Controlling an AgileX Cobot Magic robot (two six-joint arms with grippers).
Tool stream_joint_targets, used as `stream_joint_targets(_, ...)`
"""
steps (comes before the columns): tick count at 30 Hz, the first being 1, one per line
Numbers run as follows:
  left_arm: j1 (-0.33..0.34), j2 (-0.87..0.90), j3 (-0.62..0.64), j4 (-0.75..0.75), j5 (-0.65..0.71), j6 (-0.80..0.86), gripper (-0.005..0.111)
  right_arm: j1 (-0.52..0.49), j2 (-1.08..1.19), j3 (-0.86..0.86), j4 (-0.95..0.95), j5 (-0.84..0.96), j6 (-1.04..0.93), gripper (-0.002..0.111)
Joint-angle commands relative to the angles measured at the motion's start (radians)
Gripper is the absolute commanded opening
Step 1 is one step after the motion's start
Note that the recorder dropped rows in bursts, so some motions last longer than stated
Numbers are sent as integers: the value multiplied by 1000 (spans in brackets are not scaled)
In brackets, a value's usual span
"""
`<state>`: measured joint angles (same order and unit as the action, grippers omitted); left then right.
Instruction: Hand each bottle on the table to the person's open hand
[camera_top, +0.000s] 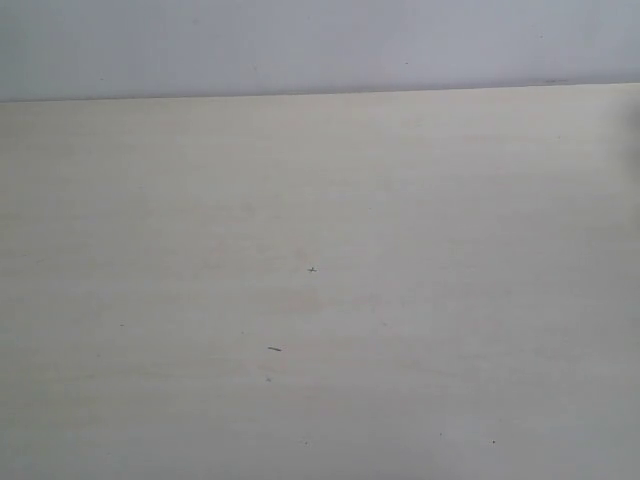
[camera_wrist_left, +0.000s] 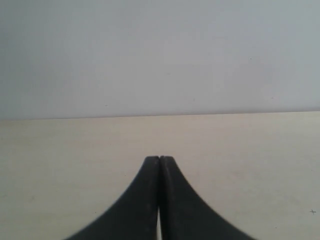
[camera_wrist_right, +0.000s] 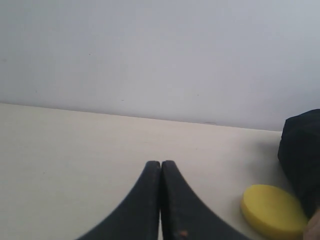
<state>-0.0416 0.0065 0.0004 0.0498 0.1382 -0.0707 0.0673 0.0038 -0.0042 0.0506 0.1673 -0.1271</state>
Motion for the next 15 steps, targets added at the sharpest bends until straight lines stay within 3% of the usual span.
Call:
stream_joint_targets(1,1,-6,0,-4,1,-7,0,-14,-4,4,47,-41,0,0)
stream_joint_targets(15,1,-6,0,-4,1,-7,0,-14,-4,4,47,-41,0,0)
